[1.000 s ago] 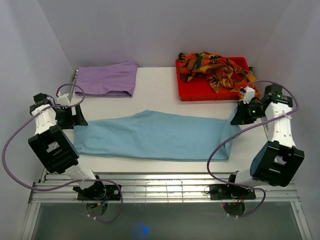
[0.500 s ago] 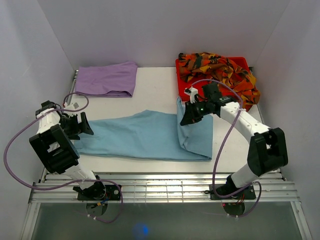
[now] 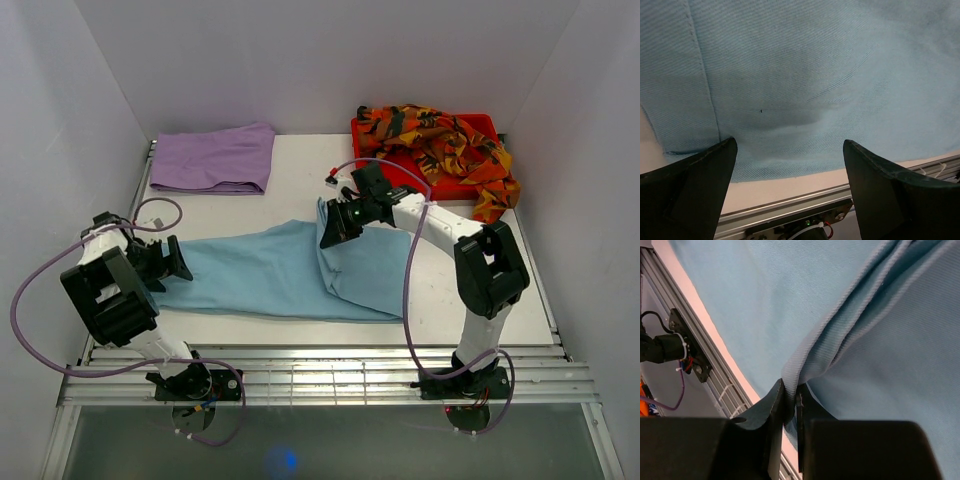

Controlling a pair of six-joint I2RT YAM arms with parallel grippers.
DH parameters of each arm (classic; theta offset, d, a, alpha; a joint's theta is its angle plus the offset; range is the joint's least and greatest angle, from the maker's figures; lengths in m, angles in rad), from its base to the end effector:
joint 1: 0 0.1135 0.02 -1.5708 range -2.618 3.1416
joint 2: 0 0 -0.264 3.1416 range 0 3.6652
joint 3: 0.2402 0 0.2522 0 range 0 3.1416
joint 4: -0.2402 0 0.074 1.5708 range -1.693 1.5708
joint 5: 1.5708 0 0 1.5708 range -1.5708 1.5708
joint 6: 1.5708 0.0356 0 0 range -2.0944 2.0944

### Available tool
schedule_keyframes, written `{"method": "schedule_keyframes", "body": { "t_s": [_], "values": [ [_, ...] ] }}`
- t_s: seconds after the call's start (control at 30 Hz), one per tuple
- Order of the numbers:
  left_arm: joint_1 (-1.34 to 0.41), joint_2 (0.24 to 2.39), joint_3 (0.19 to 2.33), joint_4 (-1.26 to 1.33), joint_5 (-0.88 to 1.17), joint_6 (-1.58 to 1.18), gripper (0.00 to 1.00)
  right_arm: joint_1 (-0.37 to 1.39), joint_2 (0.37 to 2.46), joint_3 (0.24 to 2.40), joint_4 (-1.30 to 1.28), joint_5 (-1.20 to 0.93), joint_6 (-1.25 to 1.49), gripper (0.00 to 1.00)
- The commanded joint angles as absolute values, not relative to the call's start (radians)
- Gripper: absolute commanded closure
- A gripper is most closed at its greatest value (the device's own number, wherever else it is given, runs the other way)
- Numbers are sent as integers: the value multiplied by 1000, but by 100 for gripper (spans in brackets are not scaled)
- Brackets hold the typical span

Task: Fold and stack the trousers
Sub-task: Fold the trousers

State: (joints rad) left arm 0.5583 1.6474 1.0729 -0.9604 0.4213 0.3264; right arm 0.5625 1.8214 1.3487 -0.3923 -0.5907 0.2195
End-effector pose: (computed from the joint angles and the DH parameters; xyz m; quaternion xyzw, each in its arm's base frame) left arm 0.2471 0.1372 0.1876 -0.1094 0.9716 -0.1814 0.1054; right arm 0.3262 0.2291 0.2323 -0.2523 0.8674 0.3785 0.2016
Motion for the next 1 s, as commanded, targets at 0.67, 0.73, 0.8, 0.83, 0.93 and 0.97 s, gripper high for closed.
{"method": "schedule_keyframes", "body": {
  "t_s": [0.67, 0.73, 0.8, 0.83, 0.93, 0.97],
  "values": [
    [541, 1509, 922, -885, 351, 359, 2, 761, 1944, 1465, -331, -635, 483, 92],
    [541, 1512, 920, -882, 350, 360, 2, 765, 1945, 1482, -341, -632, 483, 92],
    [541, 1514, 920, -881, 348, 357, 2, 767, 1947, 1491, -341, -634, 488, 92],
    [538, 1519, 920, -879, 348, 357, 2, 770, 1950, 1493, -341, -635, 489, 92],
    [538, 1529, 920, -870, 337, 351, 2, 773, 1960, 1494, -339, -638, 499, 92],
    [538, 1537, 920, -868, 337, 351, 2, 778, 1963, 1499, -341, -640, 499, 92]
  ]
}}
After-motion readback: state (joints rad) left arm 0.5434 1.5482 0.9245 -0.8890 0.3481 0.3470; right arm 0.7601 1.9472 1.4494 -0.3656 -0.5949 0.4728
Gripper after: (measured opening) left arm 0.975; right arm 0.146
